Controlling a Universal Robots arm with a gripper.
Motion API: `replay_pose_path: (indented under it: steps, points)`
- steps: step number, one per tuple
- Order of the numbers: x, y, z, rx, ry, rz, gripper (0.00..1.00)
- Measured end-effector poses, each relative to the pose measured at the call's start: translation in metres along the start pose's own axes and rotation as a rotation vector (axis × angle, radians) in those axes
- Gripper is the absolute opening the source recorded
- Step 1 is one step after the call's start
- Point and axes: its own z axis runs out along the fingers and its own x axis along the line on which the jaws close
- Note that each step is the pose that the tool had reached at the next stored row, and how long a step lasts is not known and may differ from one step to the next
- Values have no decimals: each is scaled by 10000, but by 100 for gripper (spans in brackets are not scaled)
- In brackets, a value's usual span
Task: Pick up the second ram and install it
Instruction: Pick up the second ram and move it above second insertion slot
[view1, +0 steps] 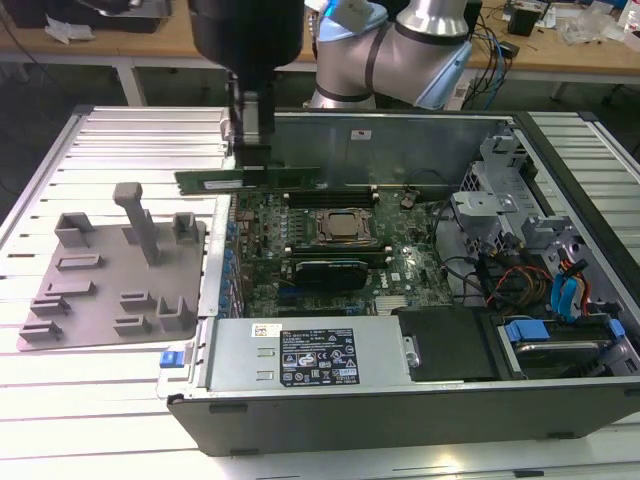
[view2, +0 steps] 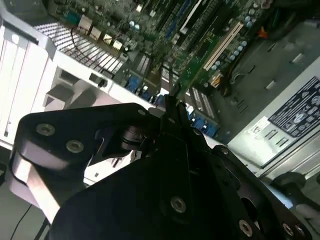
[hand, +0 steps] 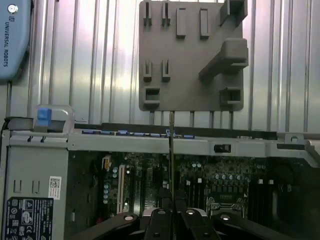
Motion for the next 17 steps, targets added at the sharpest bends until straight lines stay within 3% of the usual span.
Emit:
replay_pose_path:
  steps: [3, 6, 8, 11, 13, 14, 17]
  points:
    - [5, -149, -4, -2, 0, 0, 11]
    - [6, -364, -11, -6, -1, 1, 11]
    - [7, -437, -13, -7, 0, -1, 11]
    - [10, -635, -19, -11, -1, 0, 11]
    - [11, -705, -21, -12, 0, 0, 11]
    - [10, -790, -23, -14, -1, 0, 11]
    - [-1, -941, -26, -18, -1, 0, 11]
